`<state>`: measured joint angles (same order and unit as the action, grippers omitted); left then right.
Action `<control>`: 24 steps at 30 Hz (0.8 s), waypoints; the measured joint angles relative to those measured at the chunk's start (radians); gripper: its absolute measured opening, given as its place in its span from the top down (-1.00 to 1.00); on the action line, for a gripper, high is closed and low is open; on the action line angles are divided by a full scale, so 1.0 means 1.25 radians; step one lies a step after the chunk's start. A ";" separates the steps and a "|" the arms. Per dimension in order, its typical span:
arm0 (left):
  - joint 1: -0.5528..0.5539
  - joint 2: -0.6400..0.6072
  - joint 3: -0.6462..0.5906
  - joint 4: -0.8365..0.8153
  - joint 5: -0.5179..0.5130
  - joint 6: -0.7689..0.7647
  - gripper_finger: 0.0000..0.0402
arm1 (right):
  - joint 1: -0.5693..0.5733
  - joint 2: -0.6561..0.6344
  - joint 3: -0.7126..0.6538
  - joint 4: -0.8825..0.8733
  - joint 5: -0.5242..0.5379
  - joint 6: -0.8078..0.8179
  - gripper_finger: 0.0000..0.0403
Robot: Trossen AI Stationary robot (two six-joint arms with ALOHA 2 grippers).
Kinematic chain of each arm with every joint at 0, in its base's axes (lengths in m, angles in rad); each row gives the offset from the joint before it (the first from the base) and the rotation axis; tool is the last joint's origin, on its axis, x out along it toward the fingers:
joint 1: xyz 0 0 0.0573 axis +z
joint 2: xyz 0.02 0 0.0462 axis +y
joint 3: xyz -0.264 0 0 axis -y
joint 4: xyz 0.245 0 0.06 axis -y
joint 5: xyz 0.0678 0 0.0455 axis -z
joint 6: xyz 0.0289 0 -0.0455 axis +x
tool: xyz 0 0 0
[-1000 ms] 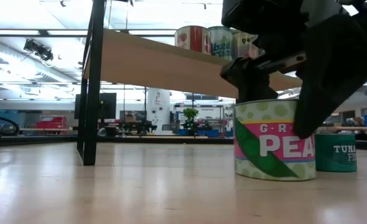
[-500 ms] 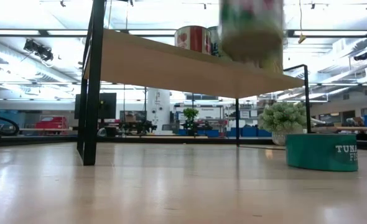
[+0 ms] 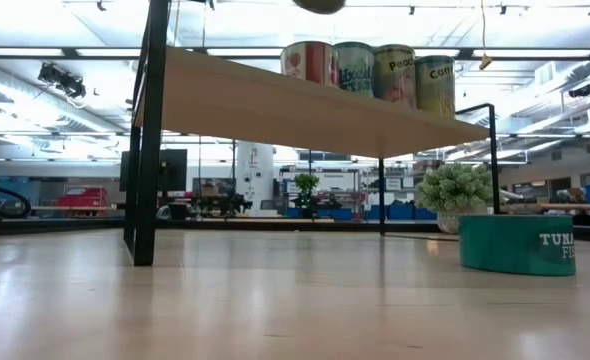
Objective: Pick and place cans onto a shelf
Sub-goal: Put the small canned peas on the shelf aligned with the other big canned mixed vegetables
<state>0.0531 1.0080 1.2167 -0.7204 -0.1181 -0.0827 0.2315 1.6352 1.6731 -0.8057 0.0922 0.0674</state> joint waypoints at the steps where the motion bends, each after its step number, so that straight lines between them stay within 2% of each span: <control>1: 0.000 0.000 0.000 0.000 0.000 -0.006 0.28 | -0.014 0.000 0.013 -0.010 0.007 0.000 -0.46; 8: 0.000 0.034 0.002 0.022 0.019 -0.013 0.22 | -0.086 0.000 0.062 -0.018 0.062 -0.019 -0.46; 12: 0.000 0.073 0.001 0.057 0.072 -0.008 -0.03 | -0.111 -0.001 0.080 -0.015 0.066 -0.022 -0.46; 18: 0.001 0.116 -0.002 0.044 0.075 0.018 -0.51 | -0.138 0.000 0.098 -0.019 0.083 -0.037 -0.46; 21: 0.001 0.139 0.001 0.080 0.074 0.020 -0.63 | -0.156 0.000 0.099 -0.013 0.080 -0.038 -0.46; 24: 0.001 0.155 0.002 0.102 0.075 0.022 -0.67 | -0.176 0.000 0.099 -0.017 0.080 -0.037 -0.46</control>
<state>0.0540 1.2014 1.2196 -0.5934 -0.0246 -0.0555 0.0119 1.6352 1.7973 -0.8271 0.1921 0.0216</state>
